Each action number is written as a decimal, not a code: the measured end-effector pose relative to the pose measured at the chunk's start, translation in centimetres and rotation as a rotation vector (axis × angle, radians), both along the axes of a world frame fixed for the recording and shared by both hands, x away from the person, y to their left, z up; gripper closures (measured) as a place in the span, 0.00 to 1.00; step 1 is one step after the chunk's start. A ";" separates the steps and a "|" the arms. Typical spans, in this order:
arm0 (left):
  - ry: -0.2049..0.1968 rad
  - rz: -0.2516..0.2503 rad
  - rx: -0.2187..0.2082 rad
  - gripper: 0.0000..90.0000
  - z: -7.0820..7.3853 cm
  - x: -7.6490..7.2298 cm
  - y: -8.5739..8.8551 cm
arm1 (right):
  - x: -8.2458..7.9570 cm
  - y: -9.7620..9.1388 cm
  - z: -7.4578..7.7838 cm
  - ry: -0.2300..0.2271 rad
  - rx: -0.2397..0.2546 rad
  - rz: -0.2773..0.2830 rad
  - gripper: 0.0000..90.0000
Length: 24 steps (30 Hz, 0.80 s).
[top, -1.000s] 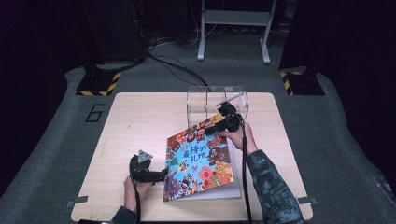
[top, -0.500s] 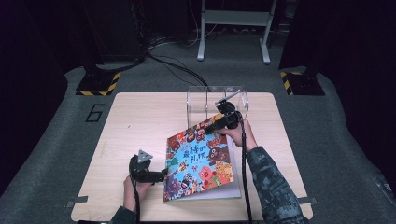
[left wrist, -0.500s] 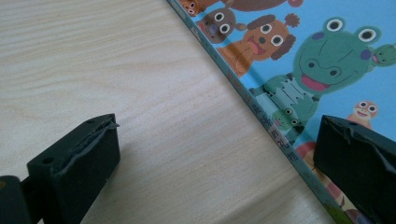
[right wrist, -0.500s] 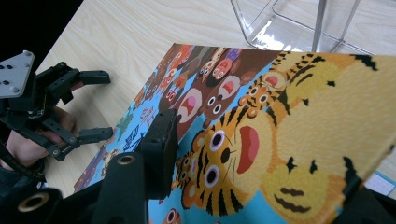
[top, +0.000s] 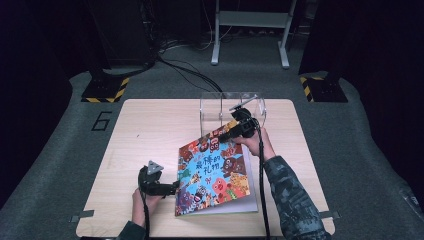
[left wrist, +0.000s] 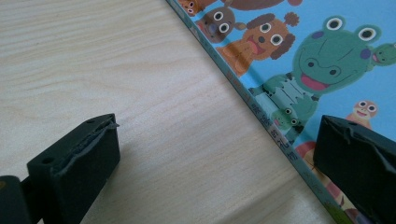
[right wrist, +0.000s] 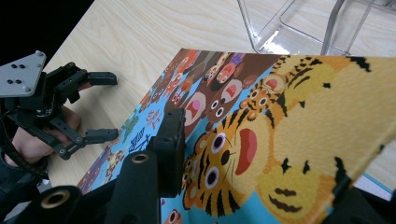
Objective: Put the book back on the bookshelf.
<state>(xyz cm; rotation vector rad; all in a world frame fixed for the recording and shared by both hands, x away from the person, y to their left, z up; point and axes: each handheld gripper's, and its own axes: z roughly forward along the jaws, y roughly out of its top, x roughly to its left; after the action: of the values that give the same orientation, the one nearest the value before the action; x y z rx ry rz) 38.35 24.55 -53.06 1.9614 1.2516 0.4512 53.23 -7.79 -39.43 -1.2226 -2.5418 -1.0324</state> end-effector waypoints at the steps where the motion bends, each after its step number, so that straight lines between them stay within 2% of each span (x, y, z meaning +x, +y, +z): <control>1: 0.001 -0.001 0.000 0.00 0.0 0.0 0.0 | -0.1 0.0 0.0 -0.004 0.005 -0.006 0.66; 10: 0.005 -0.023 -0.002 0.00 0.0 0.1 0.2 | -0.5 -0.4 -0.2 -0.032 0.019 -0.007 0.68; 12: 0.016 -0.048 0.002 0.00 0.1 0.2 0.3 | -0.6 -0.5 -0.2 -0.043 0.021 -0.013 0.68; 13: 0.005 -0.046 0.001 0.00 0.0 0.3 0.3 | -0.7 -0.6 -0.3 -0.042 0.024 -0.017 0.68; 16: 0.002 -0.043 -0.010 0.00 0.0 0.3 0.4 | -0.8 -0.8 -0.4 -0.053 0.030 -0.019 0.69; 18: 0.009 -0.037 -0.022 0.01 0.0 0.3 0.4 | -1.0 -0.8 -0.3 -0.049 0.034 -0.020 0.69; 20: 0.015 -0.036 -0.021 0.01 0.1 0.4 0.4 | -1.0 -0.9 -0.4 -0.062 0.039 -0.016 0.69; 24: 0.027 -0.031 -0.050 0.01 0.3 0.7 0.7 | -1.5 -1.1 -0.3 -0.093 0.044 -0.011 0.69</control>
<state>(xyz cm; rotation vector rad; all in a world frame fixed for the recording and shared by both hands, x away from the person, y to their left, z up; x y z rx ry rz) 39.00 25.27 -52.79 1.9478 1.2360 0.3757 51.78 -8.87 -39.74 -1.2058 -2.5678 -1.1675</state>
